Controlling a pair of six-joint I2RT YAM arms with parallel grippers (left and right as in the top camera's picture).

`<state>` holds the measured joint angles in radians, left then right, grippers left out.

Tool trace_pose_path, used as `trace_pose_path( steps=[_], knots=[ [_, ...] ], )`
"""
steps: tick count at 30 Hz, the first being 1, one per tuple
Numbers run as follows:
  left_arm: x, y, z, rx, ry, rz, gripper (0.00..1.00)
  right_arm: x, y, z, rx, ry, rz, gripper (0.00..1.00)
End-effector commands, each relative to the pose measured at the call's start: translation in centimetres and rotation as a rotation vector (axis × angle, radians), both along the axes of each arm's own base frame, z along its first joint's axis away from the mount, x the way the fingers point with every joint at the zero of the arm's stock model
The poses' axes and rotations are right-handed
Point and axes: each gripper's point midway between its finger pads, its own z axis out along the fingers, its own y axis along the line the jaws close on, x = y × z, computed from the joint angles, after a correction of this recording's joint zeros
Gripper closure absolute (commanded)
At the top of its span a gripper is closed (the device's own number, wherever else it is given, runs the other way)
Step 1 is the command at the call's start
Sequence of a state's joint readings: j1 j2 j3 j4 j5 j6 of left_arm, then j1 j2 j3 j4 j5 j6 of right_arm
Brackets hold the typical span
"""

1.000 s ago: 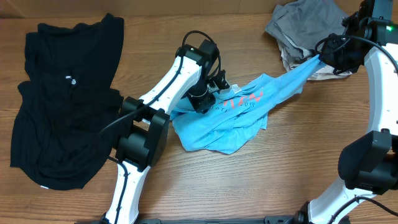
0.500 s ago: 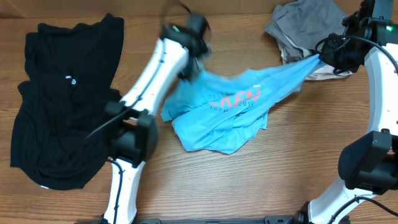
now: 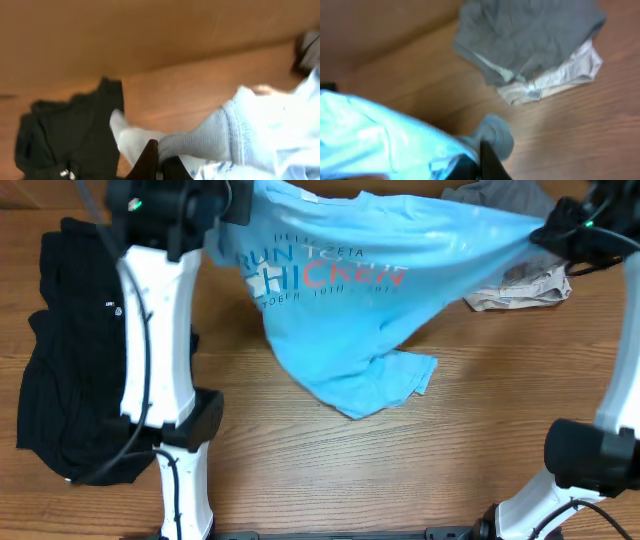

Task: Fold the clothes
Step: 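Lift the light-blue shirt high with both grippers, shaking it out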

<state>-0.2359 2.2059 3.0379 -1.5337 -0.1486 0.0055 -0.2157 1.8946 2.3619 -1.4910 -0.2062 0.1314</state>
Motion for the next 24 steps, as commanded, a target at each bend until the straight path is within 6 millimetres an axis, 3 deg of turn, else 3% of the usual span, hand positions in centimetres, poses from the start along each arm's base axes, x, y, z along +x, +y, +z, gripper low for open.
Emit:
trace_pose_path(
  steps=[1, 7, 12, 19, 24],
  knots=[
    [-4.0, 1.5, 6.9, -0.021, -0.172, 0.033, 0.96, -3.1, 0.7, 8.0, -0.047, -0.193, 0.011, 0.96],
    [-10.0, 3.6, 14.0, -0.052, -0.363, 0.068, 0.96, -8.2, 1.8, 14.8, -0.096, -0.363, 0.02, 0.96],
    [-15.7, 5.3, 18.5, -0.083, -0.495, 0.084, 0.96, -13.0, 3.0, 19.8, -0.13, -0.533, 0.025, 0.96],
    [-22.1, 7.7, 22.2, -0.107, -0.63, 0.135, 0.96, -19.3, 4.4, 23.5, -0.174, -0.68, 0.03, 0.96],
    [-23.0, 8.5, 22.6, -0.112, -0.65, 0.175, 0.96, -21.4, 4.5, 24.6, -0.211, -0.73, 0.022, 0.96]
  ],
)
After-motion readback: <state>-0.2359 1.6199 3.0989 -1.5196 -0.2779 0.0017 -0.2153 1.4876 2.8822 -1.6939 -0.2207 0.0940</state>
